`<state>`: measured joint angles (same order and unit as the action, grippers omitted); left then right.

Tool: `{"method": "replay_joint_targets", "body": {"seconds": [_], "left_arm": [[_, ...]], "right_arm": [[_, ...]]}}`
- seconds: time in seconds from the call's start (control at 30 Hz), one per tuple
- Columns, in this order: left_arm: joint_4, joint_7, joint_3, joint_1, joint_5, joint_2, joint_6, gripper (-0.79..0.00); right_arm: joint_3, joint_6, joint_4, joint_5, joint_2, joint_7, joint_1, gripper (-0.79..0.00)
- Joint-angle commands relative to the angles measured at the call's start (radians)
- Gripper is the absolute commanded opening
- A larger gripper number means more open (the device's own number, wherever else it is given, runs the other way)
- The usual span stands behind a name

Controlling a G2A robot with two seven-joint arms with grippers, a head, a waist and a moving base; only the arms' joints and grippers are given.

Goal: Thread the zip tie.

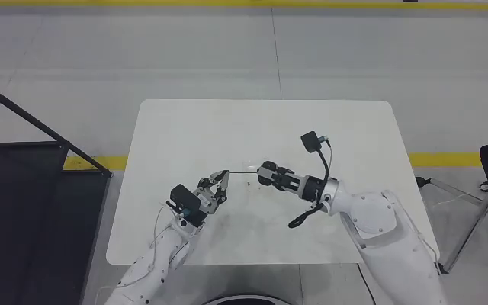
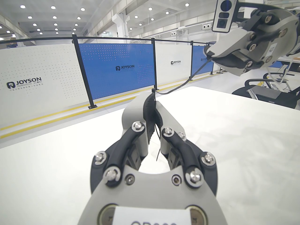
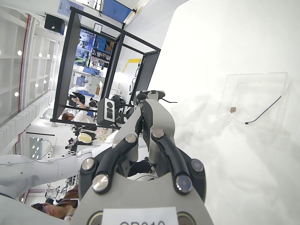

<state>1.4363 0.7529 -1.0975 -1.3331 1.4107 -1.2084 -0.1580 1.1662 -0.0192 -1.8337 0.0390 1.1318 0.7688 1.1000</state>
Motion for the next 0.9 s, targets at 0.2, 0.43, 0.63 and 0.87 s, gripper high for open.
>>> {"method": "replay_joint_targets", "body": {"seconds": [0.2, 0.43, 0.63, 0.87], "left_arm": [[0.0, 0.0, 0.0, 0.0, 0.0, 0.0, 0.0, -0.785], [0.0, 0.0, 0.0, 0.0, 0.0, 0.0, 0.0, -0.785], [0.0, 0.0, 0.0, 0.0, 0.0, 0.0, 0.0, -0.785], [0.0, 0.0, 0.0, 0.0, 0.0, 0.0, 0.0, -0.785]], "right_arm": [[0.007, 0.028, 0.001, -0.014, 0.0, -0.016, 0.009, -0.785], [0.008, 0.044, 0.004, -0.022, 0.0, -0.016, 0.012, -0.785], [0.003, 0.049, 0.009, -0.031, 0.001, -0.02, 0.007, -0.785], [0.004, 0.062, 0.011, -0.041, 0.002, -0.026, 0.008, -0.785]]}}
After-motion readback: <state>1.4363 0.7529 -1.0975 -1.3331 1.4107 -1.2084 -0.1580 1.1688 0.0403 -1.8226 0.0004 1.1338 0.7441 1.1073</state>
